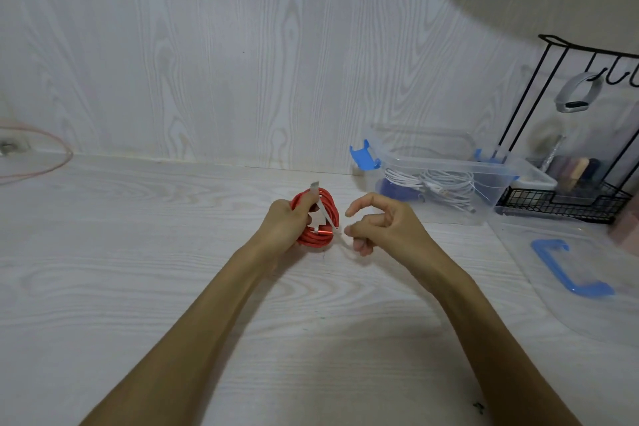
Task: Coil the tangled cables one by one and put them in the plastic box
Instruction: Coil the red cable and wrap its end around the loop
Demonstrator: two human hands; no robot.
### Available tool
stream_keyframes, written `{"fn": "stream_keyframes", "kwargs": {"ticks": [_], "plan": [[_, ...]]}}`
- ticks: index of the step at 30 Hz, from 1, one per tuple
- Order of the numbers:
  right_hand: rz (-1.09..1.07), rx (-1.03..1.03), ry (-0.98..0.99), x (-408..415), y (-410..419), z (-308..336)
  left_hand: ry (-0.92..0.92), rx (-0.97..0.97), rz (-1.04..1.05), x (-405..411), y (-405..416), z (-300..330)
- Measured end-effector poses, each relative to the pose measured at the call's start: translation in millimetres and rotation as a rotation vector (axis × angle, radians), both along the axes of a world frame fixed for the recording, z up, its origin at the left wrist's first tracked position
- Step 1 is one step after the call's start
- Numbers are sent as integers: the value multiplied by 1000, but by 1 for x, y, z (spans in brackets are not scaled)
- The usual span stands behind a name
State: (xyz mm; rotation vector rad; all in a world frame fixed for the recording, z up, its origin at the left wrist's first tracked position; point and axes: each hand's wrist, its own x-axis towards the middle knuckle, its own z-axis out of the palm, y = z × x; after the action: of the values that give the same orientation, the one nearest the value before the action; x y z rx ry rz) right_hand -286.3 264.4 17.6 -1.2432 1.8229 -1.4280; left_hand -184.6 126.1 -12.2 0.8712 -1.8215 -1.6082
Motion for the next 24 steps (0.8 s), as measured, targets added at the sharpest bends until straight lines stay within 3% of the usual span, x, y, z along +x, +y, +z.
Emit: {"fn": "stream_keyframes", "kwargs": {"ticks": [4,7,10,16,21,24], "plan": [[-190,21,78,1,-10,-9,86,-140,-108,-4,10,-3],[-211,68,65,4,-14,-6,119,-202,-105,-4,13,-5],[-163,129,11,5,-16,2,60,-309,-62,-3,12,-8],[-279,262,-129,11,-18,5,44,-311,-18,-3,18,-6],[-200,281,-9,10,-19,24,56,-285,-3,-2,18,-3],[-104,316,-107,11,-21,37,65,-309,-32,-3,18,-4]]}}
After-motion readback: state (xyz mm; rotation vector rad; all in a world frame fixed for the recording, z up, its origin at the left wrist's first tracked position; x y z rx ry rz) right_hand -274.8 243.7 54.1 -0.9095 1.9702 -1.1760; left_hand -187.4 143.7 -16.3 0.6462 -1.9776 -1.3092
